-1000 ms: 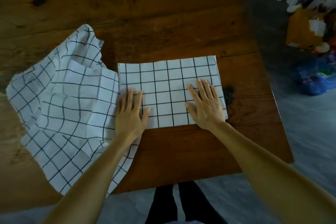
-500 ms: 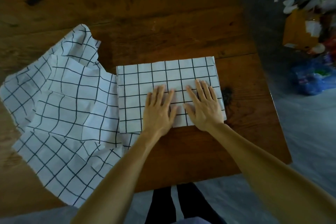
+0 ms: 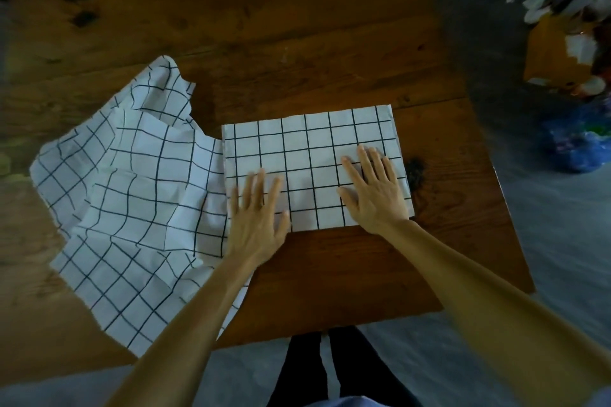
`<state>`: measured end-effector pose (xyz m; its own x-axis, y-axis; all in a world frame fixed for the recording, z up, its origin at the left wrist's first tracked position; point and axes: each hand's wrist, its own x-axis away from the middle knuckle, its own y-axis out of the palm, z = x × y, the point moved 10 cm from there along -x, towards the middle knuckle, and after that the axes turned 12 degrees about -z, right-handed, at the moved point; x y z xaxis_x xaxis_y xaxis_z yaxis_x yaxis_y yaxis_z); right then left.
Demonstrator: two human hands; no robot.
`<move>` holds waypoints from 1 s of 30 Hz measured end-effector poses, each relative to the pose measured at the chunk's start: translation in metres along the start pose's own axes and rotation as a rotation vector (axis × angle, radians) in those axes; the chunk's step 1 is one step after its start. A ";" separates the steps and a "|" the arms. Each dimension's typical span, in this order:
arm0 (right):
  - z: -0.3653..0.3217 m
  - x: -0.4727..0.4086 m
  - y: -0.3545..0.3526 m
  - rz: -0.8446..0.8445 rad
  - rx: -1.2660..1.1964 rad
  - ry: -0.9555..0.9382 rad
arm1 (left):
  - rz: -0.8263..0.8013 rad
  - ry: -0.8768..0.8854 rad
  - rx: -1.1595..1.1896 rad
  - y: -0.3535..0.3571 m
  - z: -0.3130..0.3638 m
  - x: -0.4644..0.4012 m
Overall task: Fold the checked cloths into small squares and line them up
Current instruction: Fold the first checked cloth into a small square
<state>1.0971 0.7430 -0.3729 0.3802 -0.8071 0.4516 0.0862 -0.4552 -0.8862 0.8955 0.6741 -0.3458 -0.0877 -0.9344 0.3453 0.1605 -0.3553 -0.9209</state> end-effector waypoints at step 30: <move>-0.073 0.060 0.010 0.176 -0.263 -0.210 | 0.202 0.386 -0.019 -0.003 0.065 0.027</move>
<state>1.0540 0.6626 -0.3466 0.5514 -0.7991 0.2396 -0.2259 -0.4195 -0.8792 0.9563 0.6484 -0.3221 -0.4179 -0.9059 0.0683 0.1942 -0.1625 -0.9674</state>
